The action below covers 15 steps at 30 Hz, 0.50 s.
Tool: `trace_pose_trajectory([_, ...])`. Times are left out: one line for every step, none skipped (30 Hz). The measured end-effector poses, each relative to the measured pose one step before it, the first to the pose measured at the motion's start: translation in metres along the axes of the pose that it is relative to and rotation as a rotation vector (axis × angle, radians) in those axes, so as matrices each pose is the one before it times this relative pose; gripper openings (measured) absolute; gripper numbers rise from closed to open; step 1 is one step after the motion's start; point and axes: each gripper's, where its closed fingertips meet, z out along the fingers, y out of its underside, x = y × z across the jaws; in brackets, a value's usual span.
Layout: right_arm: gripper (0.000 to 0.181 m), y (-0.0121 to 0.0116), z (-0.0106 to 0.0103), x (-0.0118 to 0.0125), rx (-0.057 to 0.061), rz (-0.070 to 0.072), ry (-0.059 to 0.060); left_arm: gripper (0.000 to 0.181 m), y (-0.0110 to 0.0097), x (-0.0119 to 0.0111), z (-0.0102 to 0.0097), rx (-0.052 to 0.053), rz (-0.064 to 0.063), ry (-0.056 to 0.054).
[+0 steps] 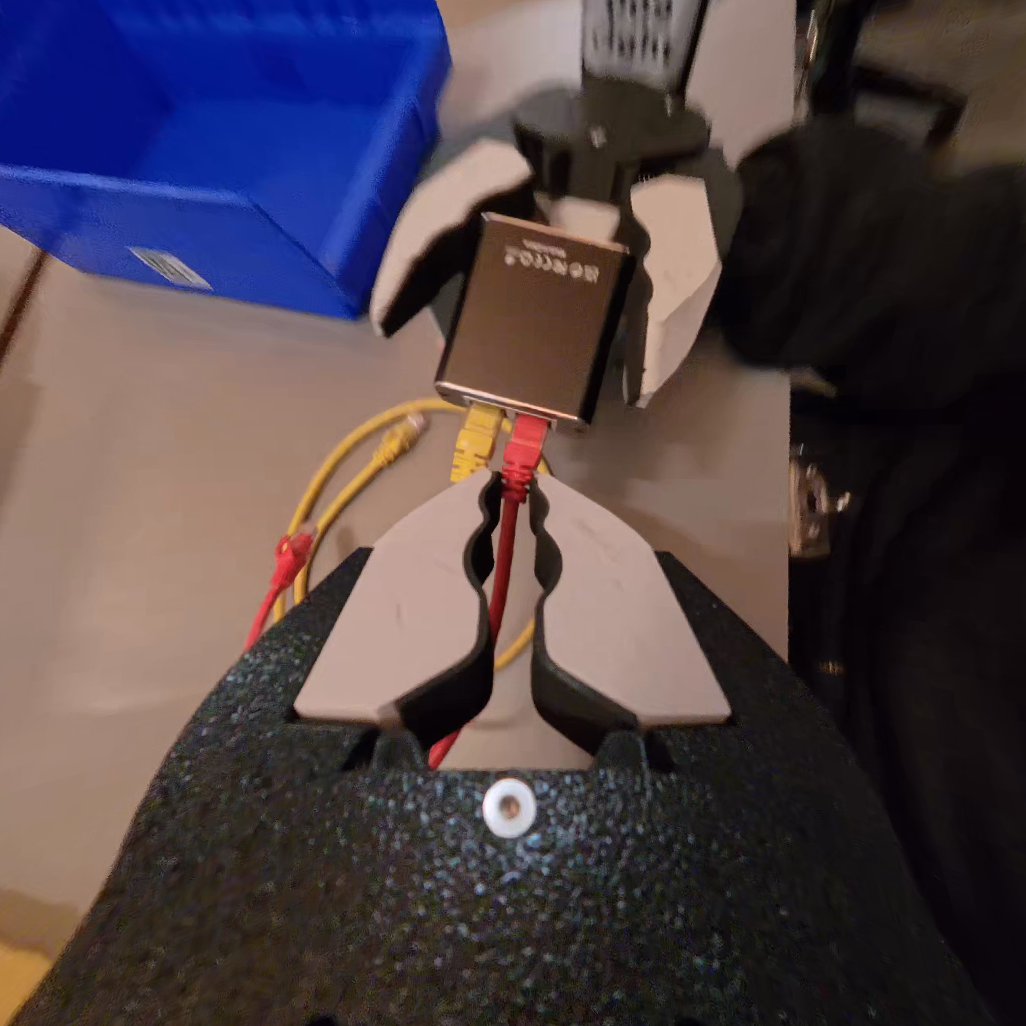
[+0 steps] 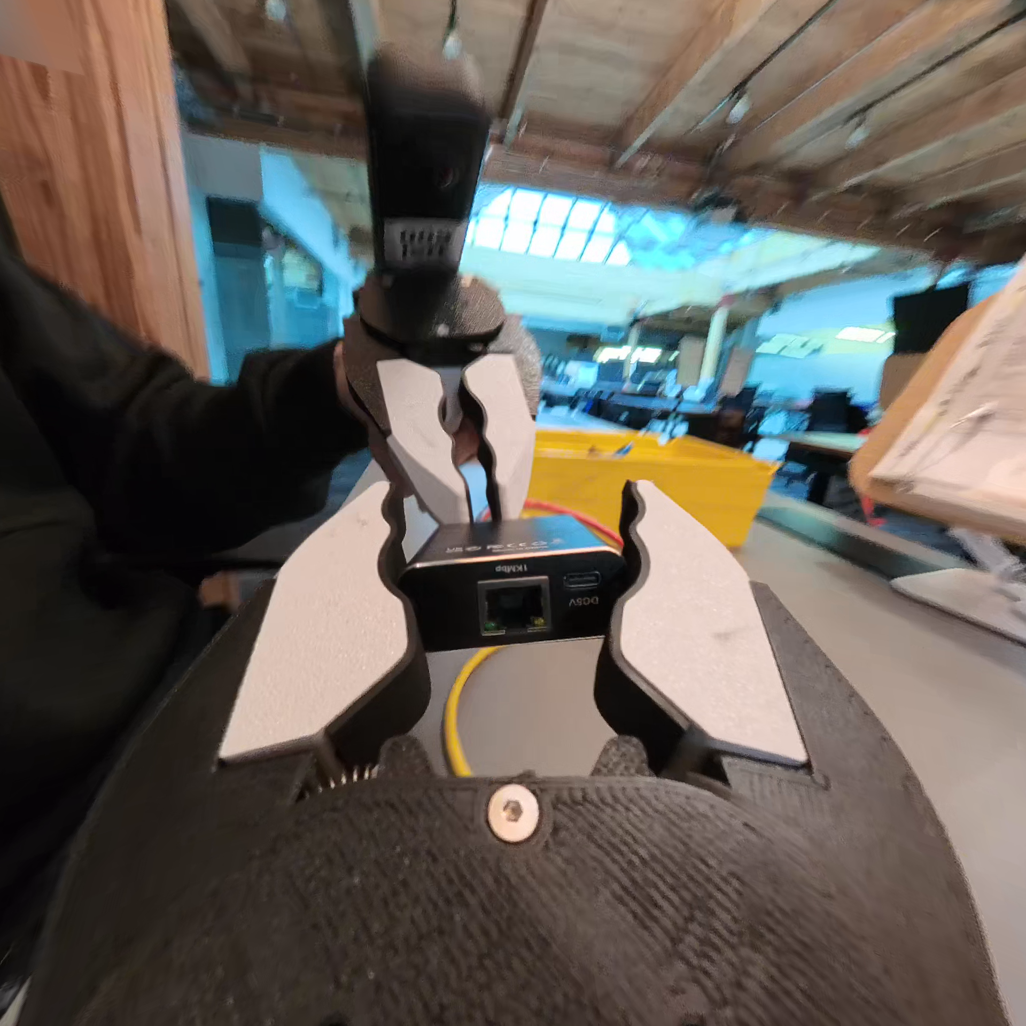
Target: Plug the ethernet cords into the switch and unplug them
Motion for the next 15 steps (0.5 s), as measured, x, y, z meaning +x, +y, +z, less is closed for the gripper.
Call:
trace_pose_trajectory([0.076, -0.00689, -0.00138, 0.00240, 0.0384, -0.0022, 0.0135, 0.009, -0.00797, -0.00218, -0.00332, 0.0813, -0.0298, -0.0028])
trace_pose_trajectory([0.076, -0.00522, -0.00110, 0.00221, 0.0297, -0.0008, 0.0127, 0.009, -0.00570, -0.00268, -0.00154, 0.0718, -0.0361, -0.0140])
trace_pose_trajectory([0.076, -0.00047, -0.00098, 0.00242, 0.0003, -0.0106, 0.0177, 0.006, -0.00407, -0.00432, -0.00127, 0.0699, -0.0391, -0.0306])
trace_pose_trajectory([0.076, 0.00373, -0.00060, 0.00164, -0.0266, -0.0201, 0.0167, 0.009, -0.00265, -0.00394, -0.00198, 0.0702, -0.0413, -0.0297])
trace_pose_trajectory([0.076, 0.00252, -0.00020, 0.00134, -0.0164, -0.0127, 0.0139, 0.013, -0.00011, -0.00367, -0.00327, 0.0598, -0.0566, -0.0283])
trace_pose_trajectory([0.076, -0.00014, -0.00010, -0.00044, 0.0013, 0.0004, -0.0020, 0.014, 0.00198, -0.00544, -0.00493, 0.0504, -0.0862, -0.0423])
trace_pose_trajectory([0.076, -0.00121, -0.00014, 0.00037, 0.0065, -0.0052, 0.0044, 0.020, 0.00332, -0.00493, -0.00564, 0.0536, -0.1165, -0.0384])
trace_pose_trajectory([0.076, -0.00035, -0.00015, 0.00072, 0.0008, -0.0077, 0.0056, 0.026, 0.00512, -0.00226, -0.00543, 0.0582, -0.1436, -0.0137])
trace_pose_trajectory([0.076, 0.00123, 0.00014, 0.00014, -0.0089, -0.0081, 0.0014, 0.032, 0.00727, 0.00061, -0.00395, 0.0581, -0.1646, 0.0186])
trace_pose_trajectory([0.076, 0.00131, 0.00093, -0.00080, -0.0106, -0.0129, -0.0015, 0.038, 0.00921, 0.00303, -0.00193, 0.0465, -0.1735, 0.0568])
trace_pose_trajectory([0.075, 0.00106, 0.00193, -0.00199, -0.0097, -0.0153, -0.0076, 0.040, 0.00888, 0.00380, -0.00011, 0.0366, -0.1771, 0.0842])
trace_pose_trajectory([0.075, 0.00294, 0.00320, -0.00268, -0.0234, -0.0173, -0.0093, 0.041, 0.00642, 0.00289, 0.00161, 0.0303, -0.1742, 0.0972])
trace_pose_trajectory([0.075, 0.00114, 0.00399, -0.00241, -0.0097, -0.0142, -0.0050, 0.041, 0.00623, -0.00085, 0.00341, 0.0066, -0.1541, 0.0785])
trace_pose_trajectory([0.076, -0.00206, 0.00417, -0.00277, 0.0111, -0.0086, -0.0064, 0.043, 0.00610, -0.00225, 0.00450, -0.0108, -0.1123, 0.0574])
trace_pose_trajectory([0.076, -0.00210, 0.00404, -0.00317, 0.0108, -0.0081, -0.0076, 0.047, 0.00486, 0.00036, 0.00499, -0.0098, -0.0681, 0.0475])
